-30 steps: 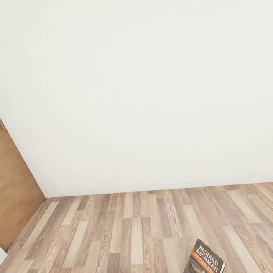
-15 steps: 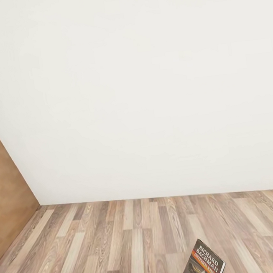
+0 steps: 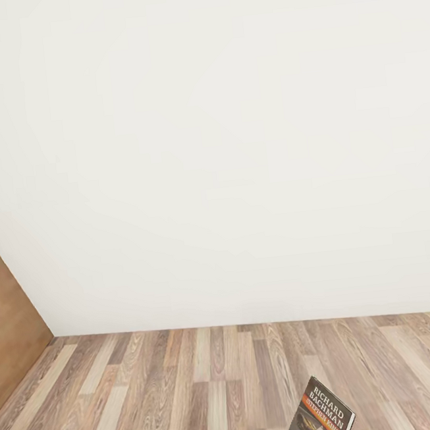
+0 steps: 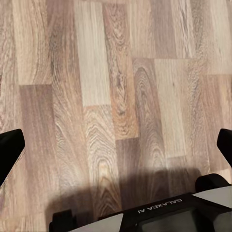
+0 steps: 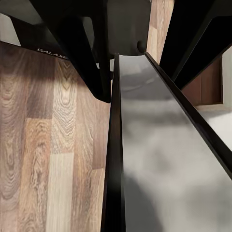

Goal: In the bedroom, move the book from the bed onto either nightstand, and place the two sandals side by side next to the bed.

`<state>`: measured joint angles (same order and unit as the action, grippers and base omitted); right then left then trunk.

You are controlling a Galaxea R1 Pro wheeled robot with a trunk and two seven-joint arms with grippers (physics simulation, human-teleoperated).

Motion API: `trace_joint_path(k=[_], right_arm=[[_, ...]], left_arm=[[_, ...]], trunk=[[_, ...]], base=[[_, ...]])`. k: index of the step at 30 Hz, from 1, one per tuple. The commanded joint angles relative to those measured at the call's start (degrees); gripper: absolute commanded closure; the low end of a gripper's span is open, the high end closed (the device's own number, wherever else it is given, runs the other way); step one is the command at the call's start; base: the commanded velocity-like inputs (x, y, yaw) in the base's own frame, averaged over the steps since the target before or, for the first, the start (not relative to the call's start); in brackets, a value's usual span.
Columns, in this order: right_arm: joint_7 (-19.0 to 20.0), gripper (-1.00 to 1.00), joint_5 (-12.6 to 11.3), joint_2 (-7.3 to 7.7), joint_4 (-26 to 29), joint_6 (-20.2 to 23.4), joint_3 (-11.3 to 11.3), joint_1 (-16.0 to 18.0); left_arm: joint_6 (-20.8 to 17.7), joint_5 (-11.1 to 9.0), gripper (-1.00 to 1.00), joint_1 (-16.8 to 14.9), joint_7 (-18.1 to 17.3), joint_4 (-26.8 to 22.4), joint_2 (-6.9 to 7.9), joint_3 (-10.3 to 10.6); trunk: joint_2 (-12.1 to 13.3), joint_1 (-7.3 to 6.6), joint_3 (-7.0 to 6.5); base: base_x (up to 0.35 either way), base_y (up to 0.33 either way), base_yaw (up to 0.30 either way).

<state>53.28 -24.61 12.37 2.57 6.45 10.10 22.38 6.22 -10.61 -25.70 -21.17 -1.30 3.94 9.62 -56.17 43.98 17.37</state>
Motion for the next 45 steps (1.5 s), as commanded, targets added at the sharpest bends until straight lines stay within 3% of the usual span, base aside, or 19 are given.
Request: trace_joint_path(k=[1, 45], right_arm=[[0.2, 1.00, -0.7, 0.02, 0.1, 0.6, 0.2, 0.0], [0.3, 1.00, -0.7, 0.02, 0.1, 0.6, 0.2, 0.0]], left_arm=[[0.2, -0.6, -1.00, 0.0, -0.2, 0.1, 0.01, 0.5], [0.3, -0.6, -1.00, 0.0, -0.2, 0.1, 0.08, 0.5]], trunk=[[0.0, 0.04, 0.07], [0.0, 0.04, 0.07]], base=[[0.331, 0.000, 0.000], [0.315, 0.000, -0.016]])
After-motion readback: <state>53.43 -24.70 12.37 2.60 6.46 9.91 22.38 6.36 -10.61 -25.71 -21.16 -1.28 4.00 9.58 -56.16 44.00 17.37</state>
